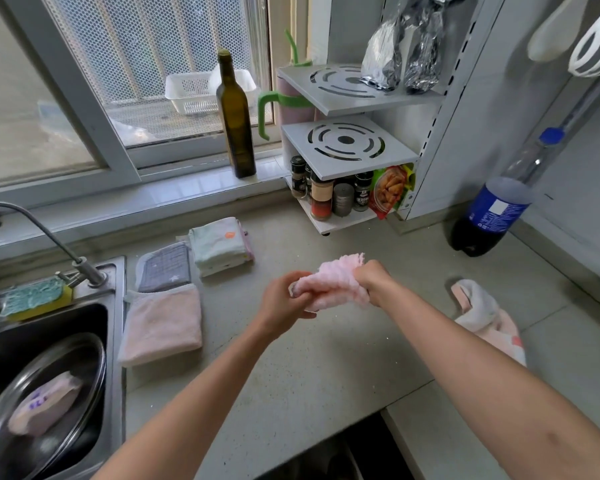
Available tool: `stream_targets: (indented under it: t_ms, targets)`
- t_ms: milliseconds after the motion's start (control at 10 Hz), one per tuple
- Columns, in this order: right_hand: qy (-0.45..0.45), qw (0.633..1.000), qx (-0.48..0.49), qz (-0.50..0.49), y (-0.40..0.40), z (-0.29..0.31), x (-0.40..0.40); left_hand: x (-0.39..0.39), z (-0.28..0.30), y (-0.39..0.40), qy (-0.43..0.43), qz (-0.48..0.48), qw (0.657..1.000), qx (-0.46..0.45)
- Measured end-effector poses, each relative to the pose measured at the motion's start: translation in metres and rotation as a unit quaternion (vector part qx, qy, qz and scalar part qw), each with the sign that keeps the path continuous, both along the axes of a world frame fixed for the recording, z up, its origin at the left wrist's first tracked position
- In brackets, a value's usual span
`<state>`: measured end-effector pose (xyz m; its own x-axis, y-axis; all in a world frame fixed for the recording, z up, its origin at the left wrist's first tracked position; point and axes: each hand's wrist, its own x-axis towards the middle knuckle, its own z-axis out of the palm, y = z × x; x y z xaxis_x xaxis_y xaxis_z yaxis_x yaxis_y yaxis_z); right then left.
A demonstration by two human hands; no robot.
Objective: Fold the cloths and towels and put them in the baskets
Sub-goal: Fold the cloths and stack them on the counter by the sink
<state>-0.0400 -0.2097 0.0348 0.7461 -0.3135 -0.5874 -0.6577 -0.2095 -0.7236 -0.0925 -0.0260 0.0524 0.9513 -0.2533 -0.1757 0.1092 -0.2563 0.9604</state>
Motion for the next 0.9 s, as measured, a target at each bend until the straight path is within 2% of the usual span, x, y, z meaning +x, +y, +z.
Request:
stream_targets:
  t_ms: [100,200,300,400,500,600,700,800,900]
  targets:
    - [-0.003,0.999,-0.047,-0.025,0.008,0.010,-0.005,0.003,-0.003,0.003,-0.117,0.035,0.988,0.099]
    - [-0.086,0.987,-0.130,-0.035,0.009,0.016,-0.008,0.010,-0.013,0.015,-0.277,-0.060,0.915,0.287]
    - [-0.195,0.970,-0.142,0.027,0.015,0.027,-0.005,0.007,-0.014,0.019,-0.154,-0.077,0.954,0.244]
    - [-0.248,0.954,-0.115,0.119,0.027,0.034,-0.001,0.000,-0.014,0.036,0.098,-0.104,0.990,0.014]
    - [-0.298,0.931,-0.053,0.202,0.047,0.042,0.002,-0.003,-0.009,0.042,0.264,0.051,0.927,-0.261]
    - [-0.319,0.908,-0.001,0.271,0.075,0.047,0.004,0.004,-0.003,0.035,0.238,0.205,0.893,-0.321]
    - [-0.346,0.898,0.001,0.270,0.093,0.042,0.010,0.006,0.000,0.040,0.205,0.331,0.860,-0.331]
    - [-0.354,0.901,-0.016,0.251,0.103,0.031,0.015,0.009,-0.007,0.059,0.145,0.464,0.845,-0.222]
    - [-0.361,0.897,-0.030,0.255,0.117,0.017,0.012,0.013,-0.017,0.079,0.104,0.488,0.852,-0.158]
